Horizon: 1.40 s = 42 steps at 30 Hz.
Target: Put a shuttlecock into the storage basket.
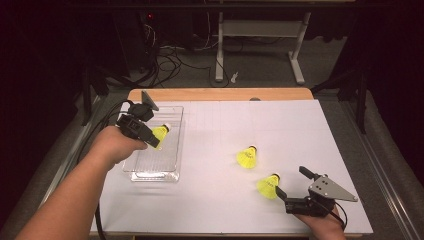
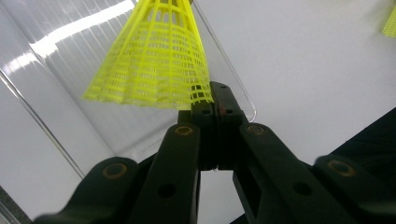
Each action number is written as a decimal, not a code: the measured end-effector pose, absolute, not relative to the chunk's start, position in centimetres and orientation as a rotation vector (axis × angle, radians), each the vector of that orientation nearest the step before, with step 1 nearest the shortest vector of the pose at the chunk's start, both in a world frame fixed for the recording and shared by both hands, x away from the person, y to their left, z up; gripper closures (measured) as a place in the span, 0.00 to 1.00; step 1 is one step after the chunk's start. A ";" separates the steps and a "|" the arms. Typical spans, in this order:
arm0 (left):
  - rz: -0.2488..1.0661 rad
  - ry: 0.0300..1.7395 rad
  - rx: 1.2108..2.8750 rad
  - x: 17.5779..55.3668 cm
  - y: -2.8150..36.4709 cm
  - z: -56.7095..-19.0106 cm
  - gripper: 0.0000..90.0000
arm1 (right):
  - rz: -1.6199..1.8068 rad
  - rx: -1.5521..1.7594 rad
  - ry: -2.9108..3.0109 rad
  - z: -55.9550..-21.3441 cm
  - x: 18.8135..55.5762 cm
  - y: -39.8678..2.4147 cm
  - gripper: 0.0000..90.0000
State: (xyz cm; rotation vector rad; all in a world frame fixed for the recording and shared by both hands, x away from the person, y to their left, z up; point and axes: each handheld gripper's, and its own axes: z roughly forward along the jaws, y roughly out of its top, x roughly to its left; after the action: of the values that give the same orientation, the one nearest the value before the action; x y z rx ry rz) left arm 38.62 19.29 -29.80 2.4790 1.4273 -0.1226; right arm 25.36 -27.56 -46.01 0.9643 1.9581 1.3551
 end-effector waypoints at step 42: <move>-0.182 1.505 2.433 43.0 17.5 -35.1 1.00 | 1.360 0.970 1.959 -46.1 25.4 -27.7 0.01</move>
State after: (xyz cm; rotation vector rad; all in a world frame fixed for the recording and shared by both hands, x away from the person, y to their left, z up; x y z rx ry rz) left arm 43.04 17.51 -35.12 2.4329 1.5052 -0.1820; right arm 25.38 -27.68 -46.06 0.9701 1.9592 1.3599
